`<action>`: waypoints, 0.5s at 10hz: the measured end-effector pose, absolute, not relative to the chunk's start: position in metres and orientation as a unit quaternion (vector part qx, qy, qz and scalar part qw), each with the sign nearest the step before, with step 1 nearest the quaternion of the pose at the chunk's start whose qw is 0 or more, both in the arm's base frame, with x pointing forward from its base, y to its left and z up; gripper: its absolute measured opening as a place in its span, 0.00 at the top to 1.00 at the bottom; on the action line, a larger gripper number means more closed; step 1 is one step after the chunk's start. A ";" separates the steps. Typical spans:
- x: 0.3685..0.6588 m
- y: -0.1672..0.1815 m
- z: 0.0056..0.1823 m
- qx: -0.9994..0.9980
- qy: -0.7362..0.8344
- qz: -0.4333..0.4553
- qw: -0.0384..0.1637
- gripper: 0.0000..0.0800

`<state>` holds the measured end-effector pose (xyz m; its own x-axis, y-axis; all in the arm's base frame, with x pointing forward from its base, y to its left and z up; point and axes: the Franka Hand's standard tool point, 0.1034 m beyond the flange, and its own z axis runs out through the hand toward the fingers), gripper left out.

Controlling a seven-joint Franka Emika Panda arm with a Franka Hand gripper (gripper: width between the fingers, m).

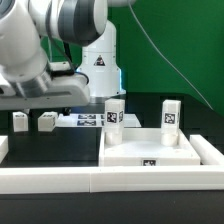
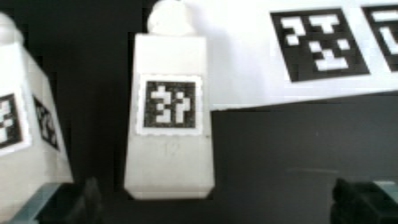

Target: Assemble square table

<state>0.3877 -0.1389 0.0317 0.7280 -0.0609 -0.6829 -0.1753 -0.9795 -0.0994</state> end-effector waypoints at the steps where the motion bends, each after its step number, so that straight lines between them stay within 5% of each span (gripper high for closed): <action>1: 0.386 -0.140 0.027 -0.916 0.059 0.390 0.076 0.19; 5: 0.377 -0.144 0.015 -0.910 0.060 0.403 0.070 0.19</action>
Offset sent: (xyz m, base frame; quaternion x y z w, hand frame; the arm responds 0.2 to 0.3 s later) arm -0.0165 -0.0130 -0.0082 -0.0473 -0.0263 0.0158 0.9984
